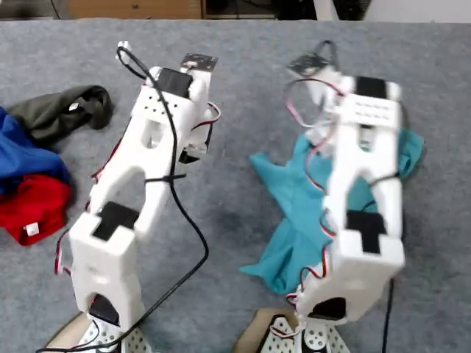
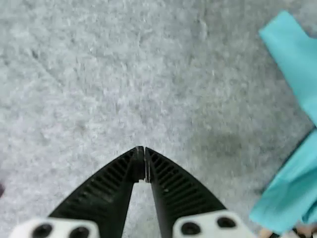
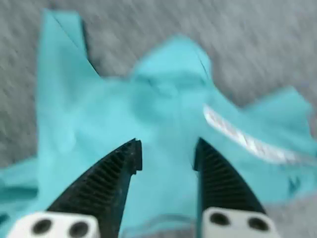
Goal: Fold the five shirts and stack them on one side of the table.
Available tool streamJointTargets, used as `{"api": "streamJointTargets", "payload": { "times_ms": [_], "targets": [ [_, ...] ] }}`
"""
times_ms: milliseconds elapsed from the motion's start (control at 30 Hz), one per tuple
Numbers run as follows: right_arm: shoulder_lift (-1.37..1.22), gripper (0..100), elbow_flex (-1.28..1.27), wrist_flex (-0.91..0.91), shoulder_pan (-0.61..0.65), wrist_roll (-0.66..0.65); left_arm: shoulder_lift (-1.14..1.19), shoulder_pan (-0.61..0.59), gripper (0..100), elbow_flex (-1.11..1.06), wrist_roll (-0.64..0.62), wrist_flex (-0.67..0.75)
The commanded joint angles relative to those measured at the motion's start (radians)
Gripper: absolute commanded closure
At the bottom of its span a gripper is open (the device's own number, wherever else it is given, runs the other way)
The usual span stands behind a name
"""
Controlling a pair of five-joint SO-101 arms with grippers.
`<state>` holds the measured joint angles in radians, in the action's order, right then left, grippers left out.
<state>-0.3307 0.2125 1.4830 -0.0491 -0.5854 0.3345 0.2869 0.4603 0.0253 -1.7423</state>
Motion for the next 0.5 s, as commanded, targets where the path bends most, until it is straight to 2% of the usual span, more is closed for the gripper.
{"api": "streamJointTargets", "payload": {
  "times_ms": [0, 133, 300, 467],
  "targets": [
    [-0.143, 78.9, 0.113, 0.025, 0.053, 0.041, -0.196, -0.008, 98, -0.132, -0.009, -0.008],
    [-0.348, 81.2, 0.239, 0.057, 0.013, 0.037, -0.366, -0.009, 98, -0.362, -0.003, 0.074],
    [-0.536, 99.8, 0.539, 0.192, -0.105, 0.034, -0.582, -0.009, 98, -0.657, -0.003, 0.261],
    [-0.639, 98.8, 0.857, 0.301, -0.259, 0.034, -0.734, -0.006, 98, -0.867, -0.003, 0.416]
  ]
}}
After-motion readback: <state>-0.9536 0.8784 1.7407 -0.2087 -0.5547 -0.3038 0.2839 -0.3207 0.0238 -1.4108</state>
